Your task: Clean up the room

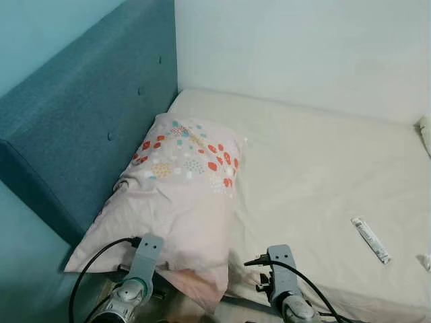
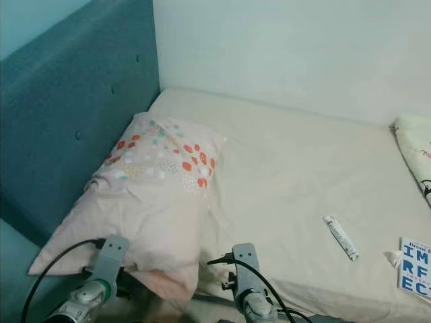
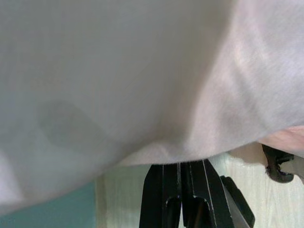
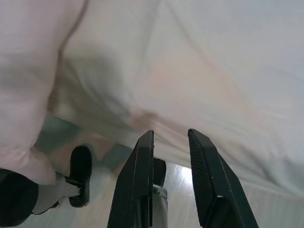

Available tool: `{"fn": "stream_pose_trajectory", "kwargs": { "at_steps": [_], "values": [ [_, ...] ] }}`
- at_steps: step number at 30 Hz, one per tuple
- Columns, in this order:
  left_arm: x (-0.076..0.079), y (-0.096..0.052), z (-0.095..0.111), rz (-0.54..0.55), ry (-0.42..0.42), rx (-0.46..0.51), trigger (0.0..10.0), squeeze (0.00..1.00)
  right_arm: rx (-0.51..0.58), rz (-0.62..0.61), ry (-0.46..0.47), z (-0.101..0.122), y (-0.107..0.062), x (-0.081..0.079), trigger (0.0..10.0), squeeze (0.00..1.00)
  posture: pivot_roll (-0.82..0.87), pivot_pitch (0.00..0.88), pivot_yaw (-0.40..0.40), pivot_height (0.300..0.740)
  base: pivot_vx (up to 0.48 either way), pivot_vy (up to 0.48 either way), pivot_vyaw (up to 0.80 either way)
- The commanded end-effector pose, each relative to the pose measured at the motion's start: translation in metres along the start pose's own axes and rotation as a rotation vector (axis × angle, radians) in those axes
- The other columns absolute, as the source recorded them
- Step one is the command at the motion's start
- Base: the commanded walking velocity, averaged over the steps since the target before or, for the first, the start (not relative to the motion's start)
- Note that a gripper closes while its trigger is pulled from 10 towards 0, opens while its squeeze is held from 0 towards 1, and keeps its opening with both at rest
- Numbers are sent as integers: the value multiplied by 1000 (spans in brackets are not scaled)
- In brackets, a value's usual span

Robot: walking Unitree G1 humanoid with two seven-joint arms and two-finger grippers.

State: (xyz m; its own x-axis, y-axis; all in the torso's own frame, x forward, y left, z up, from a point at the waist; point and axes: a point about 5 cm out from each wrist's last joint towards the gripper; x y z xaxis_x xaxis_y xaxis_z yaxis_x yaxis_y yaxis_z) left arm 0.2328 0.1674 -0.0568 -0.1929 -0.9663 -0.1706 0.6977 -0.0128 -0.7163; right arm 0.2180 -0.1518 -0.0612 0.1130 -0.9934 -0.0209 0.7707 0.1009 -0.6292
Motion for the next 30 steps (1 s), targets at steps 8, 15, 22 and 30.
{"fn": "stream_pose_trajectory", "kwargs": {
  "at_steps": [8, 15, 22, 30],
  "values": [
    [-2, -2, -7, 52, -172, 5, 10000, 0, -29, 10, -18, -10, -4, 2, 10000, 0, 63, 12, -21, 740, 0, 0, 0],
    [0, -2, -11, 20, -185, -37, 10000, 0, -37, 18, -33, -12, -5, 3, 10000, 0, 68, 14, -13, 740, 0, 0, 0],
    [0, -2, -13, 47, -222, -56, 10000, 0, -69, 1, 8, -20, -8, 9, 10000, 0, 63, 10, 13, 740, 0, 0, 0],
    [2, -2, -7, 4, -106, 2, 10000, 0, -77, -10, 45, -19, -7, 9, 10000, 0, 81, 31, 8, 740, 0, 0, 0]
  ]
}}
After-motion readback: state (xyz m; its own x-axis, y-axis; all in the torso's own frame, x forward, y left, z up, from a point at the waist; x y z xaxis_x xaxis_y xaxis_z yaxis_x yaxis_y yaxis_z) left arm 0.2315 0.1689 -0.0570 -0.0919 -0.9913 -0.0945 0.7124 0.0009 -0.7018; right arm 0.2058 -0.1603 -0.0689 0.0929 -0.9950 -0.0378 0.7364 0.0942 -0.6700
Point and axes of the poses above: a point about 5 cm out from each wrist's last joint towards the gripper, its own y axis pointing out of the wrist towards the gripper, its own z axis along the axis of the wrist's last joint, x = y × z, and after that the axes turned 1 degree about y, right-handed
